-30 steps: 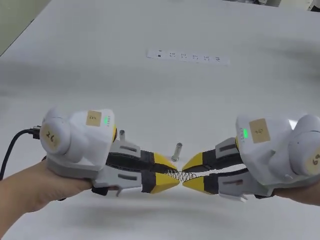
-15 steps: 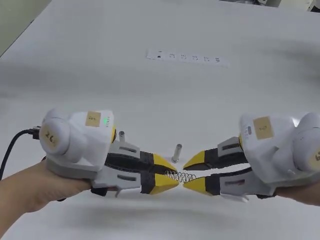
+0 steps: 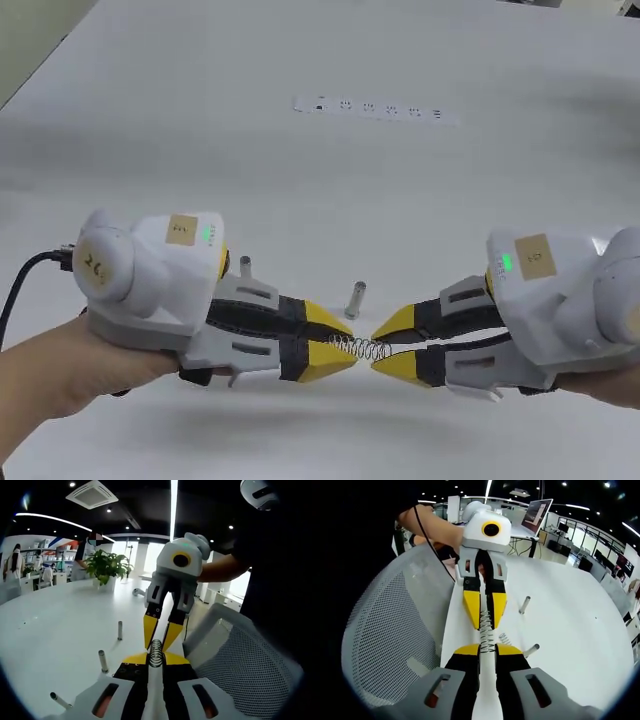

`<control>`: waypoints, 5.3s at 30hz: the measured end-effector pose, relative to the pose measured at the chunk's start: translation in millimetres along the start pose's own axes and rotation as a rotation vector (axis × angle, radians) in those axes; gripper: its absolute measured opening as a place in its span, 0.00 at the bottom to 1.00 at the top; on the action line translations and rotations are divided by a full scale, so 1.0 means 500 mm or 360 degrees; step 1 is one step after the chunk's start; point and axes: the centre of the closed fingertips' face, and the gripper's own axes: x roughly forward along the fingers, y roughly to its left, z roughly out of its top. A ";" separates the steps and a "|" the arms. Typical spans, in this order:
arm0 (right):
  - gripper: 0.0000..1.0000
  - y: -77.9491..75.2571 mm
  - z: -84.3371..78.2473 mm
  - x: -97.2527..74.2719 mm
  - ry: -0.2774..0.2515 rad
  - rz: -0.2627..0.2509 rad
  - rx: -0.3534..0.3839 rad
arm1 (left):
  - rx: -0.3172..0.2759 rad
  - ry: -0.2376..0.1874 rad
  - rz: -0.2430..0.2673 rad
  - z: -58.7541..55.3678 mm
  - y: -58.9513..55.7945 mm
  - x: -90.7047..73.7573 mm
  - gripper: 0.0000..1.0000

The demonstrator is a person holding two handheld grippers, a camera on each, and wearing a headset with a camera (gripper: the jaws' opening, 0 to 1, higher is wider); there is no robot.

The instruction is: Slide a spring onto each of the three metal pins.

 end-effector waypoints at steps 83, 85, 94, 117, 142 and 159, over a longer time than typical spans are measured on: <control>0.06 0.002 0.122 -0.016 -0.0148 -0.0015 -0.0125 | 0.0066 0.0047 0.0047 -0.012 0.011 0.003 0.05; 0.06 0.000 0.120 -0.015 -0.0135 -0.0021 -0.0138 | 0.0065 0.0045 0.0049 -0.012 0.012 0.001 0.06; 0.06 -0.002 0.118 -0.018 -0.0137 -0.0029 -0.0130 | 0.0058 0.0068 0.0079 -0.021 0.015 -0.009 0.09; 0.06 -0.010 0.116 -0.020 -0.0137 -0.0049 -0.0118 | 0.0011 0.0063 0.0185 -0.034 0.031 -0.041 0.26; 0.07 -0.021 0.102 -0.027 -0.0107 -0.0082 -0.0111 | -0.0062 0.0082 0.0327 -0.063 0.051 -0.099 0.47; 0.07 -0.024 0.078 -0.035 -0.0072 -0.0107 -0.0082 | -0.0112 0.0091 0.0491 -0.088 0.075 -0.154 0.84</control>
